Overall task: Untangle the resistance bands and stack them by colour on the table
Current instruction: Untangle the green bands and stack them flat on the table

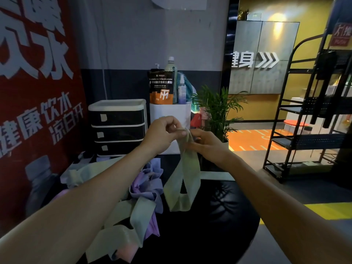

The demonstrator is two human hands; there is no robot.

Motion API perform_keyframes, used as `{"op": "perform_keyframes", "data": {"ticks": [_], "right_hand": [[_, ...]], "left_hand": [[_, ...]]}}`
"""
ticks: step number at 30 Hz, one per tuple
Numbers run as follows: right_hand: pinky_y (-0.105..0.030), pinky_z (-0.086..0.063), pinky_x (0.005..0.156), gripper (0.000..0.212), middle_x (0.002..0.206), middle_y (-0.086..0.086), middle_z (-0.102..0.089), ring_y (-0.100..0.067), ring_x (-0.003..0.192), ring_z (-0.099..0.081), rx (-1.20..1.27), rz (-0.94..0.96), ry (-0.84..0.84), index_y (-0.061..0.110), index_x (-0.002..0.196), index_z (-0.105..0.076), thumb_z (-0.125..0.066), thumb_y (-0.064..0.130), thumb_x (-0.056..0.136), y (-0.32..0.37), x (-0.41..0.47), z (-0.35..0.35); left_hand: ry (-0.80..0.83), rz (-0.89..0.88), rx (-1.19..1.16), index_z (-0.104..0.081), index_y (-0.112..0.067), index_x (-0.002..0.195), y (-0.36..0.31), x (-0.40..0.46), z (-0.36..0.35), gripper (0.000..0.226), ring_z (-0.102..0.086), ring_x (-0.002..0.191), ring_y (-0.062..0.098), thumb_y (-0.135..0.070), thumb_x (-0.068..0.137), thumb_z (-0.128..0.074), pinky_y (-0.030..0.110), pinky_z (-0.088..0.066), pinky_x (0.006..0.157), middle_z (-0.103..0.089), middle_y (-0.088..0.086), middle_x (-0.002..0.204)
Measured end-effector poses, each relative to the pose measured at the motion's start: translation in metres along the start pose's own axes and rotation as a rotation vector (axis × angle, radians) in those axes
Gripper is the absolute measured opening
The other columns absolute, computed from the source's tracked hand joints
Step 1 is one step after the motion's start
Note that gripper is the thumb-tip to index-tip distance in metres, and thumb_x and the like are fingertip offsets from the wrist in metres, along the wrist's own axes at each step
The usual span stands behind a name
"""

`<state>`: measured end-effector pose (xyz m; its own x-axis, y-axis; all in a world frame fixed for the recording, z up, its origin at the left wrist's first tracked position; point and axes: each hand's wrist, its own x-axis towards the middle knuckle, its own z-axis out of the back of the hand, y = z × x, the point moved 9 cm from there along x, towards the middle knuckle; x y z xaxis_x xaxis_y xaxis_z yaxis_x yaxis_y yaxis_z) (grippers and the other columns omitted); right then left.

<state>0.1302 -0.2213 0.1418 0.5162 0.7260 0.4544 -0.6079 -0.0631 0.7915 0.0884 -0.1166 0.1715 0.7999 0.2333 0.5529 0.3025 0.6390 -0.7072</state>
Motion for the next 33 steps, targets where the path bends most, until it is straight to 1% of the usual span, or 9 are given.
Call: {"op": "perform_keyframes", "data": {"ticks": [6, 11, 15, 18, 21, 23, 27, 30, 33], "right_hand": [[-0.025, -0.046, 0.076, 0.011, 0.076, 0.009, -0.060, -0.004, 0.073, -0.056, -0.109, -0.048, -0.037, 0.013, 0.086, -0.062, -0.069, 0.007, 0.081, -0.012, 0.000, 0.001], [-0.036, -0.052, 0.076, 0.024, 0.092, -0.008, -0.069, -0.022, 0.084, -0.065, -0.294, -0.166, 0.048, 0.003, 0.098, -0.061, -0.072, 0.007, 0.076, -0.046, -0.002, -0.012], [-0.012, -0.038, 0.054, 0.029, 0.087, 0.000, -0.062, -0.015, 0.077, -0.058, -0.496, -0.225, 0.132, 0.007, 0.103, -0.061, -0.070, 0.009, 0.076, -0.071, -0.017, -0.013], [-0.014, -0.035, 0.055, 0.024, 0.079, 0.008, -0.054, -0.013, 0.076, -0.055, -0.593, -0.258, 0.147, 0.013, 0.101, -0.059, -0.066, 0.007, 0.079, -0.086, -0.025, -0.006], [-0.027, -0.040, 0.061, 0.009, 0.090, -0.008, -0.062, -0.025, 0.086, -0.059, -0.662, -0.320, 0.124, 0.012, 0.083, -0.057, -0.061, 0.004, 0.079, -0.105, -0.031, 0.005], [-0.028, -0.043, 0.066, 0.013, 0.095, -0.009, -0.062, -0.024, 0.089, -0.059, -0.679, -0.382, 0.077, 0.012, 0.089, -0.061, -0.061, 0.004, 0.079, -0.116, -0.035, 0.014], [-0.032, -0.047, 0.068, 0.022, 0.089, -0.009, -0.060, -0.026, 0.079, -0.058, -0.777, -0.622, -0.097, 0.008, 0.094, -0.058, -0.066, 0.024, 0.080, -0.139, -0.049, 0.044], [-0.027, -0.050, 0.052, 0.032, 0.068, -0.011, -0.065, -0.019, 0.052, -0.060, -0.497, -0.835, -0.198, 0.003, 0.085, -0.058, -0.067, 0.034, 0.084, -0.155, -0.069, 0.051], [-0.026, -0.054, 0.052, 0.017, 0.076, -0.014, -0.066, -0.018, 0.057, -0.064, -0.137, -0.813, -0.266, 0.003, 0.082, -0.059, -0.066, 0.018, 0.086, -0.161, -0.070, 0.041]], "left_hand": [[-0.063, 0.007, 0.044, -0.053, -0.025, 0.069, 0.006, 0.000, 0.002, 0.023, -0.046, 0.074, 0.000, -0.021, 0.079, -0.073, -0.001, -0.034, 0.061, -0.047, -0.009, 0.081], [-0.113, 0.115, -0.163, -0.048, -0.020, 0.069, 0.025, -0.002, 0.008, 0.025, -0.044, 0.065, 0.011, -0.019, 0.084, -0.067, 0.022, -0.040, 0.061, -0.047, -0.004, 0.069], [-0.242, 0.213, -0.217, -0.044, -0.020, 0.070, 0.053, -0.009, 0.026, 0.025, -0.049, 0.073, 0.021, -0.020, 0.088, -0.061, 0.039, -0.045, 0.066, -0.051, 0.007, 0.078], [-0.309, 0.308, -0.249, -0.046, -0.020, 0.070, 0.078, -0.016, 0.035, 0.024, -0.051, 0.079, 0.023, -0.019, 0.089, -0.060, 0.051, -0.051, 0.080, -0.053, 0.005, 0.080], [-0.392, 0.381, -0.293, -0.045, -0.019, 0.070, 0.097, -0.021, 0.042, 0.025, -0.051, 0.080, 0.024, -0.020, 0.090, -0.060, 0.052, -0.051, 0.079, -0.051, 0.002, 0.077], [-0.423, 0.418, -0.316, -0.044, -0.019, 0.071, 0.106, -0.024, 0.043, 0.025, -0.051, 0.077, 0.024, -0.019, 0.090, -0.060, 0.046, -0.051, 0.073, -0.052, 0.005, 0.079], [-0.501, 0.495, -0.360, -0.044, -0.021, 0.071, 0.127, -0.032, 0.047, 0.026, -0.051, 0.078, 0.021, -0.023, 0.091, -0.060, 0.048, -0.050, 0.085, -0.052, 0.002, 0.077], [-0.551, 0.553, -0.376, -0.042, -0.020, 0.069, 0.144, -0.039, 0.053, 0.028, -0.053, 0.084, 0.023, -0.024, 0.090, -0.061, 0.045, -0.051, 0.085, -0.051, 0.001, 0.078], [-0.578, 0.581, -0.412, -0.043, -0.020, 0.069, 0.156, -0.046, 0.052, 0.027, -0.052, 0.077, 0.018, -0.022, 0.091, -0.060, 0.037, -0.050, 0.076, -0.051, 0.000, 0.077]]}}
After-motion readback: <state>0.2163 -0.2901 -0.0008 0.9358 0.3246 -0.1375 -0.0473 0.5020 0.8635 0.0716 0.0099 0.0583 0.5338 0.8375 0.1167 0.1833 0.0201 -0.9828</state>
